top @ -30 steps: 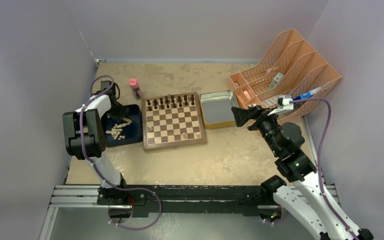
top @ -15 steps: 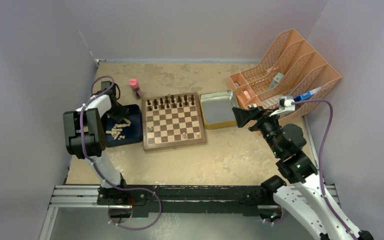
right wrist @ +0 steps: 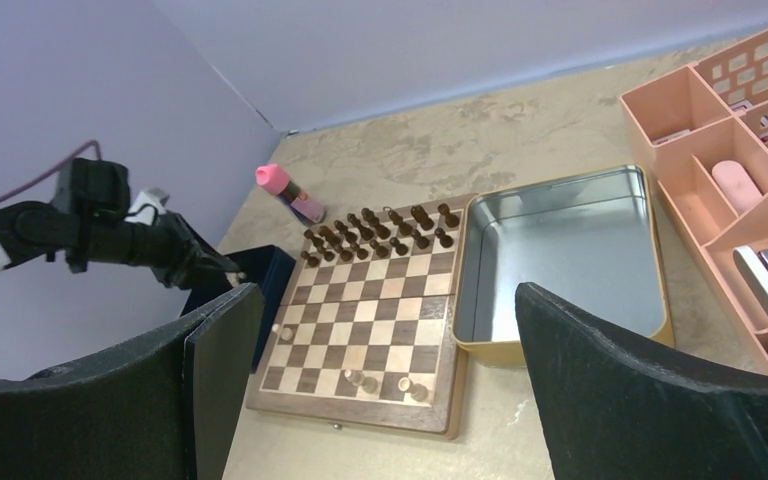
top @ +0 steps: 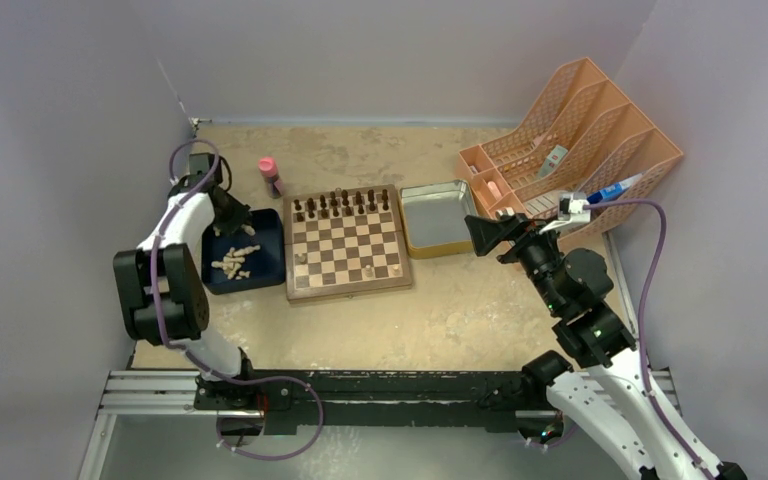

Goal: Set up the chess pieces on the board
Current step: Pick up the chess piece from the storage box.

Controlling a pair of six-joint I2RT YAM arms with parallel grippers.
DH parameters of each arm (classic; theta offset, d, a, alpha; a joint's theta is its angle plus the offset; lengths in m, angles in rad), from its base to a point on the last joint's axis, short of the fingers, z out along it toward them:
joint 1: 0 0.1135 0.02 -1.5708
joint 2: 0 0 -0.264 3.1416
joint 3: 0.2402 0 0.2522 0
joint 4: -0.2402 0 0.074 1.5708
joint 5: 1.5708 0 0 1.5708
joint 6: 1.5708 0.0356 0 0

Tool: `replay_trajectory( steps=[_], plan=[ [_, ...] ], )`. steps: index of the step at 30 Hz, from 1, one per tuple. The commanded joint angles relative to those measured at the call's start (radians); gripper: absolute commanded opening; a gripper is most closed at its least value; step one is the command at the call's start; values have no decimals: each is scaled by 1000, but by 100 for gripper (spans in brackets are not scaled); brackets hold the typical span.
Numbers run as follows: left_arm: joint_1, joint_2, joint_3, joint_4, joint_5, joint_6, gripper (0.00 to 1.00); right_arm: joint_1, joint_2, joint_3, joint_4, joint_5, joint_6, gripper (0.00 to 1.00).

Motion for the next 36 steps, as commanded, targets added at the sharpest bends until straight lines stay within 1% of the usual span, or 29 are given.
replay_trajectory(
  steps=[1,5,10,14,19,22,24,31,36],
  plan=[
    [3,-134,-20,39,8,65,7,3,-1,27,25,-10,8,99],
    [0,-206,-39,56,54,144,5,3,23,46,19,-39,8,98],
    [-27,-322,-119,187,238,262,4,3,58,57,24,-65,11,98],
    [-98,-388,-160,288,373,333,4,3,89,64,41,-94,23,98],
    [-219,-414,-163,345,475,410,3,3,136,80,70,-129,27,96],
    [-258,-438,-200,417,587,439,1,3,190,100,98,-198,25,93],
    [-290,-455,-222,453,630,484,0,3,241,117,112,-251,22,90],
    [-408,-514,-297,539,770,652,0,5,424,180,188,-456,22,72],
    [-477,-549,-331,561,840,748,0,14,547,232,239,-573,31,53]
  ],
)
